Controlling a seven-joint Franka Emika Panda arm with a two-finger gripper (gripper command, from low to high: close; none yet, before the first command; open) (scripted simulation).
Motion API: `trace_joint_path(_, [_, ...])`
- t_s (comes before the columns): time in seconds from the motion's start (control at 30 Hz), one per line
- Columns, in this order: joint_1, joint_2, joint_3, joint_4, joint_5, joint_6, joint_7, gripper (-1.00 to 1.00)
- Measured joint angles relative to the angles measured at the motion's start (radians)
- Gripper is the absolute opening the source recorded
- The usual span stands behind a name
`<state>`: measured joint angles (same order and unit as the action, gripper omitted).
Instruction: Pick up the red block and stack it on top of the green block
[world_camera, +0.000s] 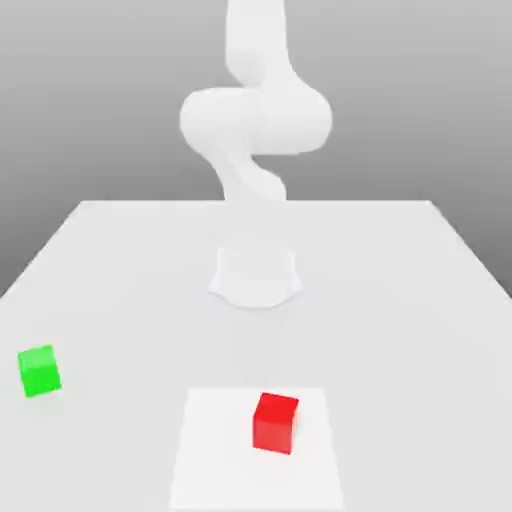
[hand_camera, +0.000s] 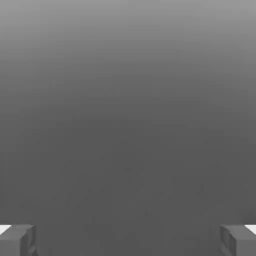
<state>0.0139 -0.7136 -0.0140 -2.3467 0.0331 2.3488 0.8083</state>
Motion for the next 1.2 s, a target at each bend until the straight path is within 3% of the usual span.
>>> trace_joint_path(0.4, [0.041, 0.454, 0.012, -0.236, 0.106, 0.251, 0.091, 0.00])
trace_joint_path(0.53, [0.038, 0.597, 0.033, -0.315, 0.077, 0.336, 0.166, 0.00])
trace_joint_path(0.67, [0.039, 0.734, 0.028, -0.384, -0.015, 0.425, 0.281, 0.00])
trace_joint_path(0.87, [0.046, 0.947, 0.018, -0.369, -0.042, 0.601, 0.308, 0.00])
trace_joint_path(0.9, [0.046, 0.970, 0.018, -0.366, -0.041, 0.621, 0.309, -1.00])
trace_joint_path(1.1, [0.044, 0.981, 0.019, -0.364, -0.044, 0.631, 0.311, -1.00])
trace_joint_path(1.2, [0.044, 0.914, 0.019, -0.373, -0.047, 0.574, 0.312, -1.00])
